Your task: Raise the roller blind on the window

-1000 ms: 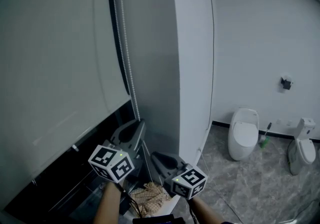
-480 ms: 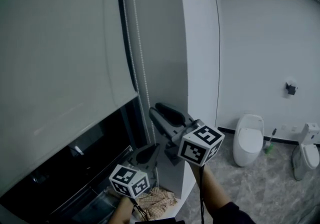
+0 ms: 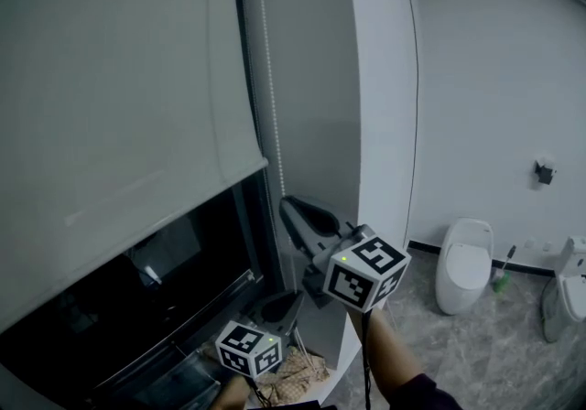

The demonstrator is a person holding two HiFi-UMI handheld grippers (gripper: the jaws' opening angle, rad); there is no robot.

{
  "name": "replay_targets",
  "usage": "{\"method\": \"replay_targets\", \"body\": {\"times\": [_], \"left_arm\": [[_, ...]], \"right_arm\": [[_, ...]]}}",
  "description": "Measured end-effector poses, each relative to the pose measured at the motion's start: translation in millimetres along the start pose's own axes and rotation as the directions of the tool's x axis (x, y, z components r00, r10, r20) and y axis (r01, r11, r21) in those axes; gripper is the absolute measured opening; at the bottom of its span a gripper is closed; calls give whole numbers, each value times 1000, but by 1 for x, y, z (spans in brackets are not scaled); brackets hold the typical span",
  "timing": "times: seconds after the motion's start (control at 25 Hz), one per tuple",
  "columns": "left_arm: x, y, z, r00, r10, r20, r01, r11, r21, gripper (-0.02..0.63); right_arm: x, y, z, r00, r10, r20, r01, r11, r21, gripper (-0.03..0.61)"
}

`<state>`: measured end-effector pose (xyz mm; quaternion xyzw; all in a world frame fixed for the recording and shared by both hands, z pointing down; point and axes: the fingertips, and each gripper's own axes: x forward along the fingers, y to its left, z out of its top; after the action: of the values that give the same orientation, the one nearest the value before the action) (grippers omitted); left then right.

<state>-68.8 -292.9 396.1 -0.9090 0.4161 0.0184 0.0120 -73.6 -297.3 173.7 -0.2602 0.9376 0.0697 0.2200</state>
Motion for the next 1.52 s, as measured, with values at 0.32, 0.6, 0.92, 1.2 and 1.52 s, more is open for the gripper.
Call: {"method": "replay_targets", "body": {"times": [0.32,0.6,0.92,1.2,1.52], "left_arm": [[-18,5,0,999,-35,22,36,995,-89,24],[-35,34,99,972,-6,234,23,997,-73,25],[-10,20,207,958,-46,284,35,998,44,25],[5,20,166,973,-59,222,54,998,27,21],[-3,15,148,974,-33,224,21,998,57,19]], "right_arm": [[-19,1,-42,997,-44,-63,40,997,-60,17],[-47,11,-111,987,-45,-152,39,998,-43,17],[-64,25,-141,975,-47,-216,54,998,24,17],[-94,15,-181,956,-81,-282,95,995,37,17],[-94,-1,-138,978,-48,-202,70,992,104,18]]}}
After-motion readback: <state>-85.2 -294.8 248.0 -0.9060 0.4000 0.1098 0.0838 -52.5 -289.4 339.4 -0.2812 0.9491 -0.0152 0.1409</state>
